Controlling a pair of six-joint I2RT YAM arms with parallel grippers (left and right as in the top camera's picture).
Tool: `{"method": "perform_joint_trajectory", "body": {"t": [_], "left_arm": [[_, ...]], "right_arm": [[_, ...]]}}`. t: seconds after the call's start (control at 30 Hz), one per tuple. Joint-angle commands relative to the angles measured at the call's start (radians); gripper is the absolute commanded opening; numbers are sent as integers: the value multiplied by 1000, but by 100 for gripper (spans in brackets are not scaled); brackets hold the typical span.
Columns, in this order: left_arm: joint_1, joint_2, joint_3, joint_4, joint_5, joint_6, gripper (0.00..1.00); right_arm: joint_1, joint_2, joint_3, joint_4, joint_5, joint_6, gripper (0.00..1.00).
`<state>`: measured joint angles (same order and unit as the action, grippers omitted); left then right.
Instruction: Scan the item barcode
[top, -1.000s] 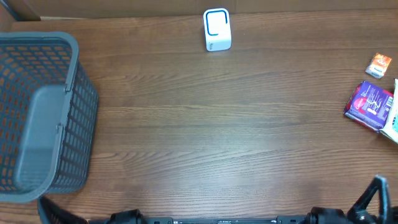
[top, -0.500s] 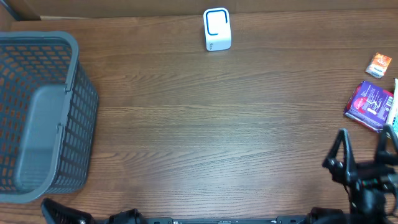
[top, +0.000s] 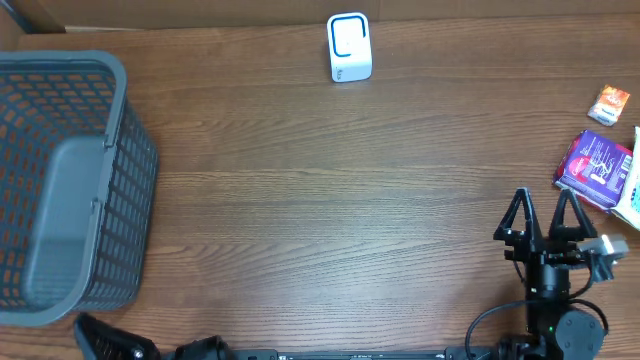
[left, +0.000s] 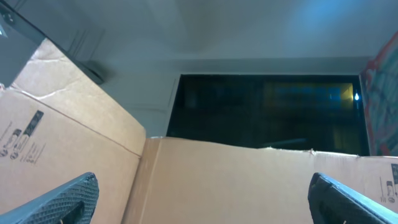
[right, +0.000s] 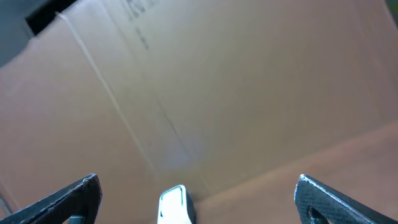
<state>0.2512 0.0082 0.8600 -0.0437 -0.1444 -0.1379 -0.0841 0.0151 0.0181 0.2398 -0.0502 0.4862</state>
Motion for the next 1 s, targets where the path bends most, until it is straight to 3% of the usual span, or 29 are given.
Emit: {"method": "perform_joint_trajectory", "body": {"t": [0.0,0.23,0.67,0.97], "left_arm": [[6,-4,-25,4,14,-24,100],[5,-4,-68,-4,15,-32,100],[5,-3,-341,-65,20,-172,100],[5,-3,-539,2,124,-180,100]], "right_arm": [[5,-8,-10,-71,15,16,100],[5,-8,-10,-329,-3,14,100],[5,53,-10,-321,7,-11,100],[5,53,-10,-321,7,-11,100]]}}
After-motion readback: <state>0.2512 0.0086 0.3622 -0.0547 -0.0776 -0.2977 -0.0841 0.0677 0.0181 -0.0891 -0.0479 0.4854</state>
